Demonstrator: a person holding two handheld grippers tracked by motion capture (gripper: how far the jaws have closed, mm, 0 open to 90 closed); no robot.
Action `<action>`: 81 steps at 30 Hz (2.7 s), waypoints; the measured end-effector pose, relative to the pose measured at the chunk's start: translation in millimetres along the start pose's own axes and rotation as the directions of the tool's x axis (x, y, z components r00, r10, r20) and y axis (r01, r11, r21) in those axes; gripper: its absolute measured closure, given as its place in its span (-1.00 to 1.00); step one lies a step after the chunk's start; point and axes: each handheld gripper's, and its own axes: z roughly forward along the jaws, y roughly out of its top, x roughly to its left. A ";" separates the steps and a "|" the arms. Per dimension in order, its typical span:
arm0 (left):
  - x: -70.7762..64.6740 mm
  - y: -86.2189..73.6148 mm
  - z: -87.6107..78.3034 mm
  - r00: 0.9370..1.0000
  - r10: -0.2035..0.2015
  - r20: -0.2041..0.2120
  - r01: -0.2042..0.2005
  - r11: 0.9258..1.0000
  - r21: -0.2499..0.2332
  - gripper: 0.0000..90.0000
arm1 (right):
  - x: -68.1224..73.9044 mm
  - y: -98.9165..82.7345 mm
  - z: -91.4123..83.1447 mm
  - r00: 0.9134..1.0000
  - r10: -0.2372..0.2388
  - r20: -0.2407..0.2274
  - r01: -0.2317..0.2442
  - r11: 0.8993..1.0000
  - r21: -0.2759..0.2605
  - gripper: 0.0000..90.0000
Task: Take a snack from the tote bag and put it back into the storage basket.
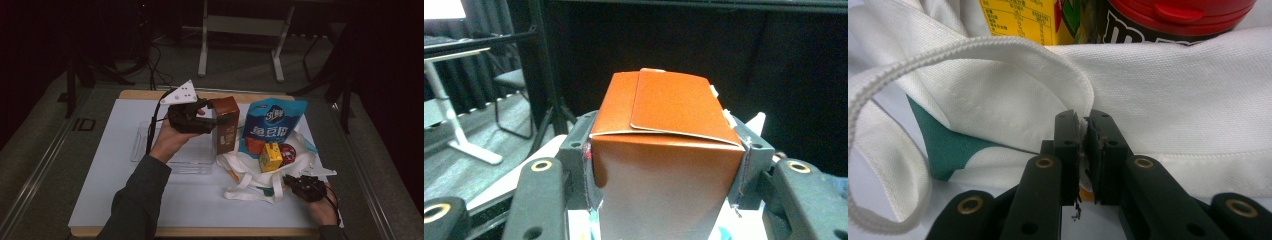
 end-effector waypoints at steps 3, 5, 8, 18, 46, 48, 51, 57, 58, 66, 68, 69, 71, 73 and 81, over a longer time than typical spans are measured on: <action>1.8 0.9 -7.0 1.000 0.012 -0.015 -0.012 1.000 0.012 -0.05 | 0.0 -0.1 0.0 1.000 -0.001 0.000 0.001 1.000 0.000 0.85; 3.1 1.3 -11.8 0.999 0.023 -0.030 -0.022 0.999 0.028 -0.05 | 0.0 -0.1 0.0 1.000 -0.001 0.000 0.001 1.000 0.000 0.85; 5.4 0.7 -17.0 0.998 0.033 -0.051 -0.030 0.998 0.051 -0.05 | -0.2 -0.2 -0.1 1.000 -0.001 -0.001 0.001 1.000 -0.001 0.85; 13.4 -3.5 -39.5 0.993 0.060 -0.105 -0.048 0.992 0.115 -0.05 | -0.4 -0.3 -0.2 1.000 0.002 -0.003 -0.002 1.000 -0.001 0.85; 26.2 -26.7 -68.4 0.981 0.168 -0.097 -0.113 0.900 0.422 -0.05 | 0.5 0.1 -0.1 1.000 -0.002 0.003 0.002 1.000 0.001 0.85; 28.6 -29.5 -71.4 0.981 0.165 -0.102 -0.106 0.895 0.433 -0.05 | 0.6 0.0 -0.1 1.000 -0.002 0.004 0.002 1.000 0.001 0.85; 30.5 -33.0 -75.4 0.981 0.163 -0.109 -0.099 0.891 0.444 -0.05 | 0.6 0.0 -0.1 1.000 -0.002 0.004 0.002 1.000 0.001 0.85; 33.8 -42.1 -77.8 0.980 0.166 -0.109 -0.089 0.857 0.508 -0.05 | 0.9 0.0 0.0 1.000 -0.002 0.006 0.002 1.000 0.001 0.85; 35.1 -43.9 -77.0 0.980 0.166 -0.105 -0.088 0.849 0.521 -0.05 | 0.9 0.0 0.0 1.000 -0.002 0.006 0.002 1.000 0.001 0.85; 43.6 -72.1 -55.9 0.990 0.118 -0.081 -0.048 0.806 0.591 -0.06 | 0.6 -0.3 -0.1 1.000 0.000 0.003 0.000 1.000 0.000 0.84; 44.7 -73.4 -54.3 0.992 0.101 -0.081 -0.037 0.820 0.571 -0.07 | 0.4 -0.5 -0.1 1.000 0.000 0.003 0.000 1.000 -0.002 0.85; 45.4 -73.9 -52.6 0.992 0.094 -0.082 -0.031 0.822 0.568 -0.07 | 0.4 -0.5 -0.1 1.000 0.000 0.003 0.000 1.000 -0.002 0.85; 47.3 -75.6 -48.7 0.994 0.076 -0.083 -0.017 0.830 0.557 -0.08 | 0.5 -0.5 -0.1 1.000 0.000 0.004 0.000 1.000 -0.001 0.84; 48.3 -78.6 -44.4 0.997 0.038 -0.066 0.004 0.845 0.535 -0.11 | 0.5 -0.4 -0.1 1.000 0.000 0.004 0.000 1.000 -0.001 0.85; 45.7 -91.8 -16.6 0.999 -0.039 0.001 0.033 0.848 0.529 -0.20 | 0.3 -0.6 0.0 1.000 0.000 0.002 0.000 1.000 -0.002 0.84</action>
